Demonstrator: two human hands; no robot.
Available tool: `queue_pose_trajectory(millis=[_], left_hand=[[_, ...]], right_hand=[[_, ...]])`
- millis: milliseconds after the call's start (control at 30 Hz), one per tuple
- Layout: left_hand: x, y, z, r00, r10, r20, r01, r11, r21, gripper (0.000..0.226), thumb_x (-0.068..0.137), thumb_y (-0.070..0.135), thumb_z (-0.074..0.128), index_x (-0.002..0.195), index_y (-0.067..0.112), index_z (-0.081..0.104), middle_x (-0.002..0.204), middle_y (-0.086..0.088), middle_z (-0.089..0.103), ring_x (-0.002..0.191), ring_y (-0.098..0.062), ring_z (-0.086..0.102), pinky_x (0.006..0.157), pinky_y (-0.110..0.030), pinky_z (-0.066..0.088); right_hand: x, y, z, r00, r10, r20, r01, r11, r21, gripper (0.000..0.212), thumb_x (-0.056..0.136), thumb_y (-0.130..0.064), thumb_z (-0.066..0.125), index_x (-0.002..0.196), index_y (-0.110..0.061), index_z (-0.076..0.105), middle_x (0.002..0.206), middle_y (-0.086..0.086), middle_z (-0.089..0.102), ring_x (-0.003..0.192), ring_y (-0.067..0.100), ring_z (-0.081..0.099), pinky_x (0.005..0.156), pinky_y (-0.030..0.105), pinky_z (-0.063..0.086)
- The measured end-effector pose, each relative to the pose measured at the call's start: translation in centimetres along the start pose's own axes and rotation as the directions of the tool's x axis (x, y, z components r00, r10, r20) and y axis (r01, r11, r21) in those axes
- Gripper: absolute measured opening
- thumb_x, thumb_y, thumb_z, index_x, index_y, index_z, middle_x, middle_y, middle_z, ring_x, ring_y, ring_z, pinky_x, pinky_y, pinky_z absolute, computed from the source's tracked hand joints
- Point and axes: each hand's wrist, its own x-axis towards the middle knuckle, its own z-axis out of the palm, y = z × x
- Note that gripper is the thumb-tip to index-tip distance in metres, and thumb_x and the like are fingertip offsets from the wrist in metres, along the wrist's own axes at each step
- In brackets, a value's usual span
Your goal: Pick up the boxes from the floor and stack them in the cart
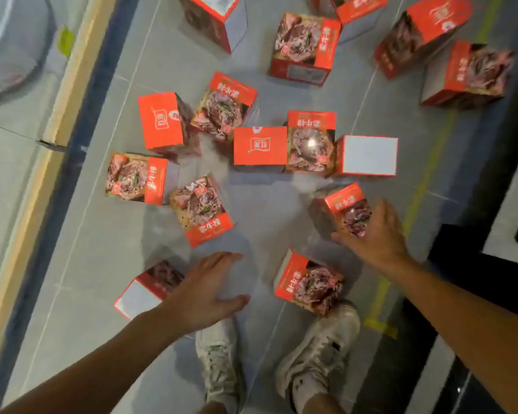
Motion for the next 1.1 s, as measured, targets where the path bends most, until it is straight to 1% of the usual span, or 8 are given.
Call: queue_pose_trajectory(millis=[67, 233, 400, 500, 633, 767, 933, 1100], left_hand=[[1.1, -2.0, 1.2, 1.000, -0.002, -0.023, 0.001, 1.000, -0.023, 0.091, 0.071, 0.074, 0.048, 0.147, 0.024, 0.040, 0.147, 0.003, 0.043, 0.136, -0.017, 0.039, 0.114, -0.031, 0.030], [2.3, -5.5, 3.9, 0.997, -0.030, -0.065, 0.027, 0.999, -0.042, 0.088, 0.073, 0.072, 0.050, 0.148, 0.028, 0.037, 0.147, 0.006, 0.040, 0.137, -0.015, 0.036, 0.115, -0.037, 0.033], [2.1, -6.1, 3.8, 0.999, -0.025, -0.034, 0.024, 0.999, -0.031, 0.088, 0.073, 0.069, 0.046, 0.150, 0.027, 0.034, 0.149, 0.007, 0.038, 0.138, -0.011, 0.033, 0.113, -0.022, 0.026], [1.8, -5.2, 2.4, 0.998, -0.009, -0.058, 0.008, 1.000, -0.024, 0.083, 0.075, 0.065, 0.050, 0.147, 0.026, 0.037, 0.146, 0.007, 0.042, 0.135, -0.013, 0.039, 0.112, -0.026, 0.031], [2.8, -2.1, -1.9, 0.998, 0.038, -0.059, -0.037, 0.999, 0.014, 0.085, 0.073, 0.061, 0.052, 0.148, 0.025, 0.036, 0.147, 0.007, 0.039, 0.137, -0.012, 0.034, 0.109, -0.022, 0.029], [6.6, 1.2, -6.9, 0.995, 0.057, -0.080, -0.050, 0.995, 0.085, 0.084, 0.077, 0.042, 0.072, 0.149, 0.022, 0.034, 0.149, 0.003, 0.037, 0.139, -0.015, 0.031, 0.107, -0.021, 0.027], [13.4, 4.1, -11.2, 0.975, 0.099, -0.197, -0.054, 0.974, 0.220, 0.104, 0.065, 0.037, 0.074, 0.154, 0.022, 0.023, 0.155, -0.005, 0.026, 0.144, -0.028, 0.025, 0.116, -0.045, 0.031], [19.9, 5.3, -11.0, 0.948, 0.172, -0.267, -0.030, 0.886, 0.462, 0.141, 0.058, 0.040, 0.094, 0.158, 0.018, -0.002, 0.165, -0.014, -0.003, 0.153, -0.033, -0.003, 0.124, -0.044, 0.005]], right_hand=[[1.8, -0.2, 1.8, 0.998, 0.036, -0.044, -0.037, 0.999, -0.015, 0.132, 0.065, -0.048, 0.091, 0.158, -0.003, 0.010, 0.165, 0.021, 0.016, 0.151, 0.039, 0.018, 0.120, 0.048, 0.020], [5.0, -0.3, 5.3, 0.985, 0.041, -0.168, -0.042, 0.999, 0.000, 0.140, 0.055, -0.055, 0.093, 0.158, -0.011, 0.009, 0.160, 0.021, 0.025, 0.146, 0.042, 0.028, 0.119, 0.055, 0.024], [6.5, 0.0, 4.9, 0.978, 0.044, -0.205, -0.045, 0.999, 0.001, 0.109, 0.059, -0.056, 0.091, 0.142, -0.011, 0.036, 0.139, 0.023, 0.048, 0.126, 0.047, 0.049, 0.103, 0.059, 0.043], [4.7, 0.2, 3.8, 0.983, 0.040, -0.179, -0.031, 0.998, 0.051, 0.099, 0.056, -0.055, 0.092, 0.132, -0.012, 0.045, 0.131, 0.020, 0.056, 0.118, 0.044, 0.057, 0.096, 0.055, 0.050], [1.1, -0.6, 1.8, 0.984, 0.043, -0.170, -0.008, 0.980, 0.196, 0.095, 0.053, -0.049, 0.095, 0.128, -0.018, 0.048, 0.128, 0.013, 0.061, 0.115, 0.037, 0.061, 0.091, 0.052, 0.054], [-1.9, -2.0, 0.0, 0.985, -0.040, -0.166, 0.092, 0.941, 0.325, 0.091, 0.056, -0.046, 0.095, 0.130, -0.032, 0.044, 0.125, 0.001, 0.061, 0.113, 0.024, 0.061, 0.090, 0.048, 0.057], [-2.5, -3.6, -1.0, 0.968, -0.128, -0.217, 0.205, 0.900, 0.385, 0.092, 0.055, -0.045, 0.096, 0.133, -0.037, 0.047, 0.124, -0.010, 0.061, 0.115, 0.014, 0.060, 0.094, 0.045, 0.056], [-1.1, -3.0, -0.1, 0.952, -0.155, -0.263, 0.257, 0.870, 0.420, 0.090, 0.054, -0.050, 0.093, 0.131, -0.036, 0.048, 0.122, -0.015, 0.063, 0.114, 0.014, 0.062, 0.092, 0.045, 0.056]])
